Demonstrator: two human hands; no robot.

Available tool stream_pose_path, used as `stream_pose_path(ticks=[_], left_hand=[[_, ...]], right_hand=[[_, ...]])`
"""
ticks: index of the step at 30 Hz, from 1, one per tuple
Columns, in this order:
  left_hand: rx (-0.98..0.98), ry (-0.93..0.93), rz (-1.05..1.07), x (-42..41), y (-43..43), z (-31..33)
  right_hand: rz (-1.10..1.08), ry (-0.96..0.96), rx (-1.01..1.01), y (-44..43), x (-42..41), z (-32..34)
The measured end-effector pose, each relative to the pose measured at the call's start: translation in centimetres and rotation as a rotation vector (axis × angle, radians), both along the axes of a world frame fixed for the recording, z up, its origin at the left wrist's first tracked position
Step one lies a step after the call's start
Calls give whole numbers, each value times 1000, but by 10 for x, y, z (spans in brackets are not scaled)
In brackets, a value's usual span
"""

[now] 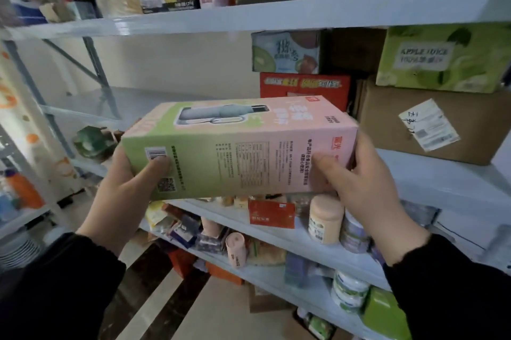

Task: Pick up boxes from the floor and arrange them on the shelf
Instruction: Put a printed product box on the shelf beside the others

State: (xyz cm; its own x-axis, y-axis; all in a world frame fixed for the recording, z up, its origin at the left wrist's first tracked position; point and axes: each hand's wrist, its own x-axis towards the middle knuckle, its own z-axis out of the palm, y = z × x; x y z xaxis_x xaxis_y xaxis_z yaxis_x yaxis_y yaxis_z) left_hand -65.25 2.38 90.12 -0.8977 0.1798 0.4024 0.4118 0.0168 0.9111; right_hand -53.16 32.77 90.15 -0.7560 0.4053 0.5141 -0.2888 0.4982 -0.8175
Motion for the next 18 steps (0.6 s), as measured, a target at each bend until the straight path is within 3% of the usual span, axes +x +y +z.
stream_pose_path(ticks=[7, 18], left_hand=[[38, 31, -3, -104, 75, -9], [-59, -19, -221, -237, 160, -28]], right_hand=[[-23, 21, -25, 65, -84, -5], [-292, -94, -14, 121, -150, -33]])
